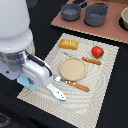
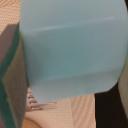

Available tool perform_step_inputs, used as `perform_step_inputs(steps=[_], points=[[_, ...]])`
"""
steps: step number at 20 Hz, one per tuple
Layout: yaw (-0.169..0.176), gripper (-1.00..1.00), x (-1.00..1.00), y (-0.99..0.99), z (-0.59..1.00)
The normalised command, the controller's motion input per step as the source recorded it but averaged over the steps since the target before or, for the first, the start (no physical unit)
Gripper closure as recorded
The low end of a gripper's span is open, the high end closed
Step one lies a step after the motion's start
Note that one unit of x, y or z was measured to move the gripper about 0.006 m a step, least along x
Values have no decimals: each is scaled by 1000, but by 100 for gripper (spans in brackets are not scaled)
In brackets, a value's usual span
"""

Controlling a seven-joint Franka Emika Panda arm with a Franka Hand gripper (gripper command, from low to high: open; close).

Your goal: Interact with the objects in diverse but meaningful ways.

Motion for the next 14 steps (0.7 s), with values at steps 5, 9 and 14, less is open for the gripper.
perform_step_inputs(steps=[5,9,14], points=[[25,100,-393,-40,-278],[20,100,-386,-25,-344],[35,100,-350,0,-371]])
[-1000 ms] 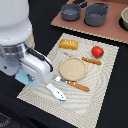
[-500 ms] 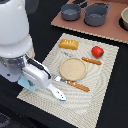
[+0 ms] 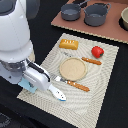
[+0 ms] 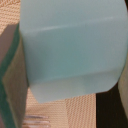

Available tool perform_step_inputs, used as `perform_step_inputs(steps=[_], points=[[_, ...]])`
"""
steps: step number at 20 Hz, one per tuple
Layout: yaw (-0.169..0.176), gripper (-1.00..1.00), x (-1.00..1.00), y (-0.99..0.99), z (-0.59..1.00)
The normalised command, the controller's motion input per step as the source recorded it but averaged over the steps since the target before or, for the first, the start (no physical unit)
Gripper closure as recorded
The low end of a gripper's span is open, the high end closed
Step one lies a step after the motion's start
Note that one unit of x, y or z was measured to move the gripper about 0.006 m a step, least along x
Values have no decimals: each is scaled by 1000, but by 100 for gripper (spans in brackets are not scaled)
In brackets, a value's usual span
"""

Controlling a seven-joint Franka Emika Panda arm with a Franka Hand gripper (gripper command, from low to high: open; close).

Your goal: Interact with the objects in diverse but meaningful ways.

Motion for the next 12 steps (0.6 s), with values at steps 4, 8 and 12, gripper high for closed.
perform_step_inputs(steps=[4,8,12], points=[[53,-100,-230,2,-274],[35,-100,-116,4,-137],[40,-100,-109,4,-74]])
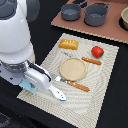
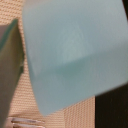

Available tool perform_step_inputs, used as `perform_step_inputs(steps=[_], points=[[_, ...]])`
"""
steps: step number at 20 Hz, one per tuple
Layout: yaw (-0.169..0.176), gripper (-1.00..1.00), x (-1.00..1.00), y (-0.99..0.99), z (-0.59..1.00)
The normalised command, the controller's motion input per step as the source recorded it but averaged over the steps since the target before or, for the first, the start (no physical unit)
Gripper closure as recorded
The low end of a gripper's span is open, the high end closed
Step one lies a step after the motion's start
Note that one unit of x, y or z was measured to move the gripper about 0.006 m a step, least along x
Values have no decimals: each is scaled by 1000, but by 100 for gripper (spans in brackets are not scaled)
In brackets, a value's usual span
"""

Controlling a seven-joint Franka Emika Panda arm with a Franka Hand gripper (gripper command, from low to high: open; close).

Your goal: Interact with the objects in diverse but meaningful ways.

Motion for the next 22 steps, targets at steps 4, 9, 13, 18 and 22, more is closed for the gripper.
perform_step_inputs(steps=[4,9,13,18,22], points=[[84,-100,-349,46,519],[134,-100,-415,178,823],[122,-100,-284,318,966],[64,-100,202,183,478],[0,-100,361,94,-124]])
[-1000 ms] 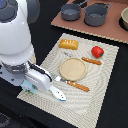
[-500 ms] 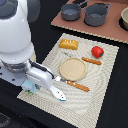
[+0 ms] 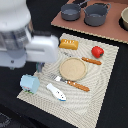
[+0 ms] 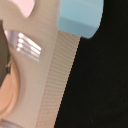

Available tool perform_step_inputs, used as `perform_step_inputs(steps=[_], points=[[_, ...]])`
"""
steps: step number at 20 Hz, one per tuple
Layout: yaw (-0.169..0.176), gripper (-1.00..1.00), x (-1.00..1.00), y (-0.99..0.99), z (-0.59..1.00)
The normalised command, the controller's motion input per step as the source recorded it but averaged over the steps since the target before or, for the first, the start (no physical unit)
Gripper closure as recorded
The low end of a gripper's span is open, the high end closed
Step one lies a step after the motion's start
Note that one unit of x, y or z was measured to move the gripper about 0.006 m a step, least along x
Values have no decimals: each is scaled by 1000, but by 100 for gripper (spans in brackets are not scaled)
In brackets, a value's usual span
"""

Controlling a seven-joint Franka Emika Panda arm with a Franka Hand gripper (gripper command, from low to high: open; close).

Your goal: Interact with the objects in diverse but meaningful ways.

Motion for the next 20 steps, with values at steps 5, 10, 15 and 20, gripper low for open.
perform_step_inputs(steps=[5,10,15,20], points=[[-29,-100,761,-2,-294],[63,-100,690,-4,-261],[182,-100,320,0,-9],[144,-100,387,129,531]])
